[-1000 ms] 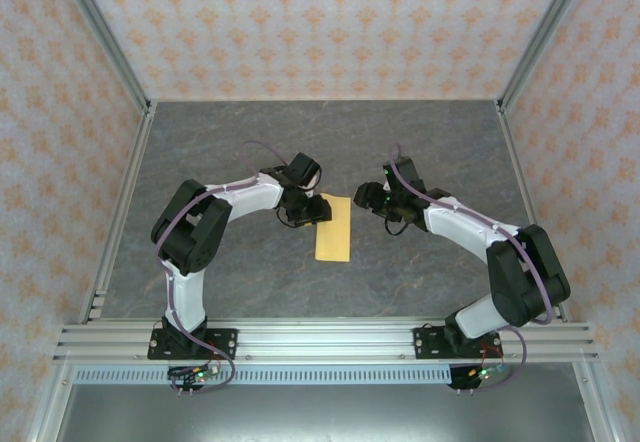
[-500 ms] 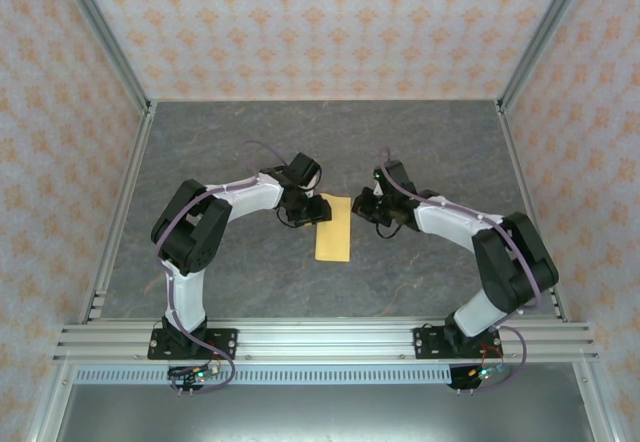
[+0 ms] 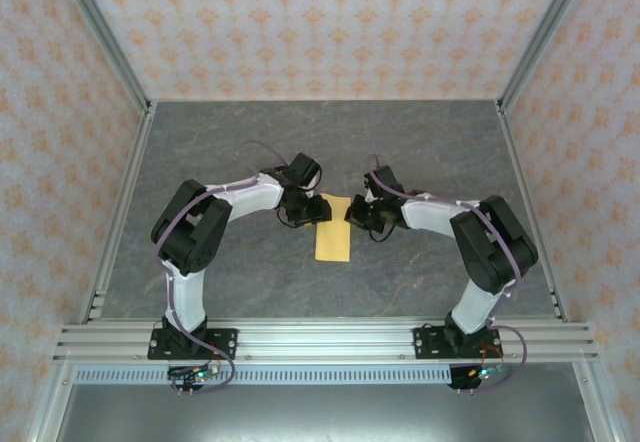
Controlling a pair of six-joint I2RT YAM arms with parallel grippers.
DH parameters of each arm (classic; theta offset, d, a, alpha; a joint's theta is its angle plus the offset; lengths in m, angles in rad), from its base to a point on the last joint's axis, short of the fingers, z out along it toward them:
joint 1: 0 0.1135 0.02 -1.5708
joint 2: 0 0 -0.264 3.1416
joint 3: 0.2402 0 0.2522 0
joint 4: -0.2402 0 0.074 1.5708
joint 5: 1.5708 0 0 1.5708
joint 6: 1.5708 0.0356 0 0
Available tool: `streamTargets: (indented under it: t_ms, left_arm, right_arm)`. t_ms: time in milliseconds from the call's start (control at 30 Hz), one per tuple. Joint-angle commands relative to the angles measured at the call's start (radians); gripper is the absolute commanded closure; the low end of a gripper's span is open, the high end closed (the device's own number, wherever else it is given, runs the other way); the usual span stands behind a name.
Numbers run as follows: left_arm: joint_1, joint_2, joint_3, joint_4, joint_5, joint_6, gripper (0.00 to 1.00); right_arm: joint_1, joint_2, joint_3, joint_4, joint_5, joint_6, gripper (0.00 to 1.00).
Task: Fold a paper plane with a square sheet of paper (fold left side to right side)
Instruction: Hold the square sheet of paper at the center of the table.
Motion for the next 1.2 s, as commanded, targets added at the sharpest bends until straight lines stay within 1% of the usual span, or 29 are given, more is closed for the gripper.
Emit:
streamTargets:
  t_ms: [0,333,467,633,767,833,933,1033,1100,1167]
  left_arm:
    - [-0.011,0.05,-0.002,-0.027,-0.044,0.022,0.57]
    - [-0.01,0.009,-0.002,-0.031,-0.049,0.025,0.57]
    - [-0.009,-0.038,0.006,-0.049,-0.068,0.034,0.53]
    - [0.001,-0.136,0.015,-0.069,-0.082,0.044,0.47]
    - [0.005,-0.188,0.012,-0.067,-0.086,0.052,0.47]
    - [0.005,-0.196,0.005,-0.04,-0.048,0.053,0.52]
    - [0.004,-0.174,-0.009,0.032,0.068,0.032,0.63]
    - [0.002,-0.137,-0.026,0.128,0.181,-0.007,0.71]
    - [0.003,-0.117,-0.031,0.161,0.213,-0.025,0.75]
    - [0.003,-0.098,-0.032,0.168,0.22,-0.026,0.77]
  right_arm:
    - [0.006,0.029,0.035,-0.05,0.004,0.004,1.0]
    - [0.006,0.091,0.062,-0.17,0.048,-0.02,1.0]
    - [0.006,0.108,0.062,-0.199,0.063,-0.029,1.0]
    - [0.006,0.126,0.054,-0.206,0.071,-0.026,1.0]
    - [0.006,0.129,0.054,-0.216,0.08,-0.029,1.0]
    - [0.006,0.129,0.055,-0.217,0.082,-0.028,1.0]
    - [0.006,0.133,0.057,-0.218,0.081,-0.029,1.0]
    - [0.006,0.133,0.058,-0.217,0.079,-0.03,1.0]
    - [0.006,0.134,0.06,-0.219,0.079,-0.03,1.0]
    - [0.007,0.136,0.061,-0.221,0.08,-0.031,1.0]
